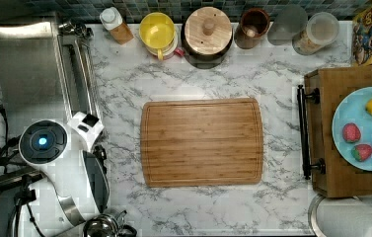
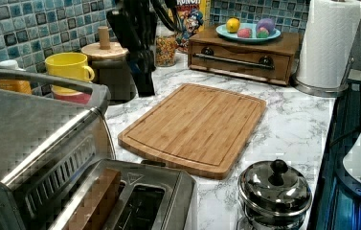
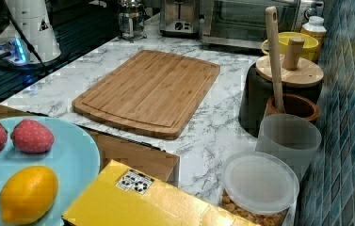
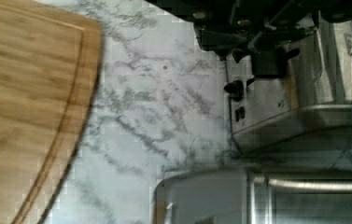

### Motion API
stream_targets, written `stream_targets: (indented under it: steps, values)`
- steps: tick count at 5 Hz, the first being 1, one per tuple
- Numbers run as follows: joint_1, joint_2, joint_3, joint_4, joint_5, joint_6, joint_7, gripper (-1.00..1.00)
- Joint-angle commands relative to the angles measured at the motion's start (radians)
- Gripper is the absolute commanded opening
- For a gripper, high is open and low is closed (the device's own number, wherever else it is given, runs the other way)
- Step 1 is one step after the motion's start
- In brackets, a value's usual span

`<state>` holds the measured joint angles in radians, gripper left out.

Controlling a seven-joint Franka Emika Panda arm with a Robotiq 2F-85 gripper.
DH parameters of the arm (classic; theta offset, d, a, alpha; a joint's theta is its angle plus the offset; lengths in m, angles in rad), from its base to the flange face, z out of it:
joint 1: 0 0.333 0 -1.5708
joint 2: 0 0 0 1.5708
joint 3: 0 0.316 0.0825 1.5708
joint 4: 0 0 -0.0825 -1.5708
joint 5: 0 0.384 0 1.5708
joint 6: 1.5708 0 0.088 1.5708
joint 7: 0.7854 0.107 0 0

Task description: Turn on the toaster.

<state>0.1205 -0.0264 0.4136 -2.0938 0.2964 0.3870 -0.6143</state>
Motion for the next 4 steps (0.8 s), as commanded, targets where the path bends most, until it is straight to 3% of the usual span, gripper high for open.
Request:
stream_targets:
  steps: [1,3,4]
  values:
    - [0.055,-0.08,0.063,-0.14,0.049,0.174,0.037,-1.0]
    - [0.037,-0.02,0.095,-0.145,0.005,0.189,0.128,-1.0]
    - [0.042,-0.002,0.094,-0.151,0.04,0.205,0.118,-1.0]
